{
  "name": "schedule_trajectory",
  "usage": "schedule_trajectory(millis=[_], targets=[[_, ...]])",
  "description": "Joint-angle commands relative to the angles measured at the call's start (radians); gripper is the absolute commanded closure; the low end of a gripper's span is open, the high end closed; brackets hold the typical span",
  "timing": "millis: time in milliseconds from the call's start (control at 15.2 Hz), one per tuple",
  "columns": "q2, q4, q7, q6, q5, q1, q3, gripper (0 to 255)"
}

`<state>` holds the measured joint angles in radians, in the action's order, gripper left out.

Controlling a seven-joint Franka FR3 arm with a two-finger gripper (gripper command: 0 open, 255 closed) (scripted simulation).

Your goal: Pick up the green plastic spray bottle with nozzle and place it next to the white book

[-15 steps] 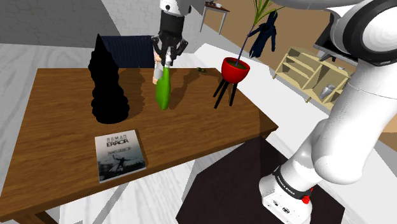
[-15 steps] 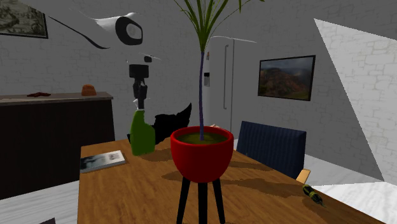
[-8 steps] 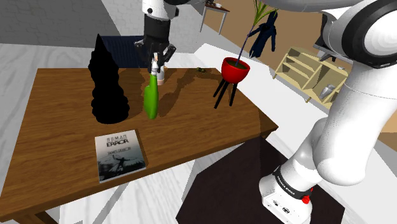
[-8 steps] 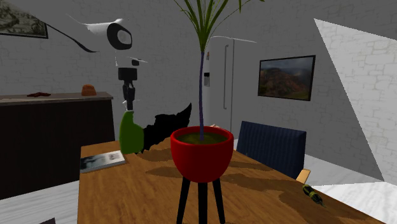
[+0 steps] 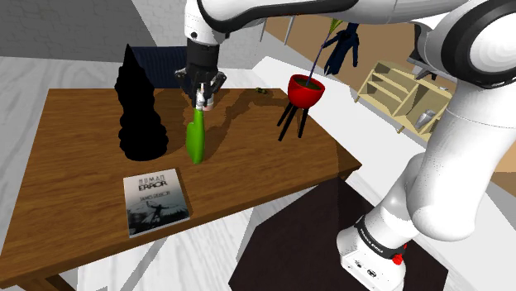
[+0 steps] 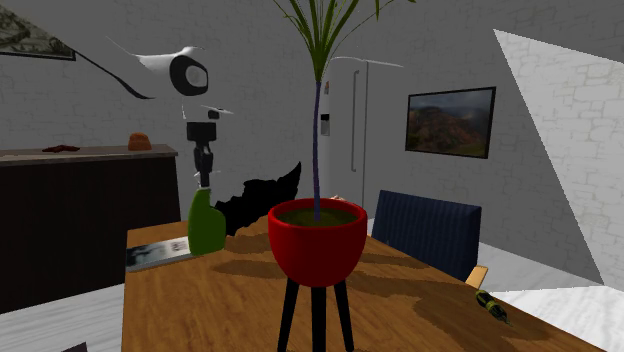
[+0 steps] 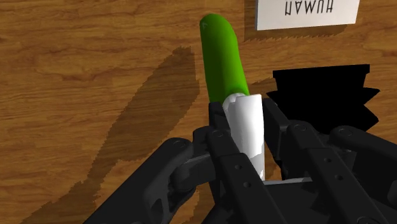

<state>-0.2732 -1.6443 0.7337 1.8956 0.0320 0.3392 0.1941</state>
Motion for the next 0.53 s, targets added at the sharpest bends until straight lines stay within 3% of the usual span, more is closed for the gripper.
schedule_trajectory(millis=[0, 462], targets=[[-0.007, -0.022, 0.003, 0.030, 0.002, 0.001, 0.000, 255], [-0.012, -0.037, 0.003, 0.050, 0.003, 0.001, 0.000, 255]])
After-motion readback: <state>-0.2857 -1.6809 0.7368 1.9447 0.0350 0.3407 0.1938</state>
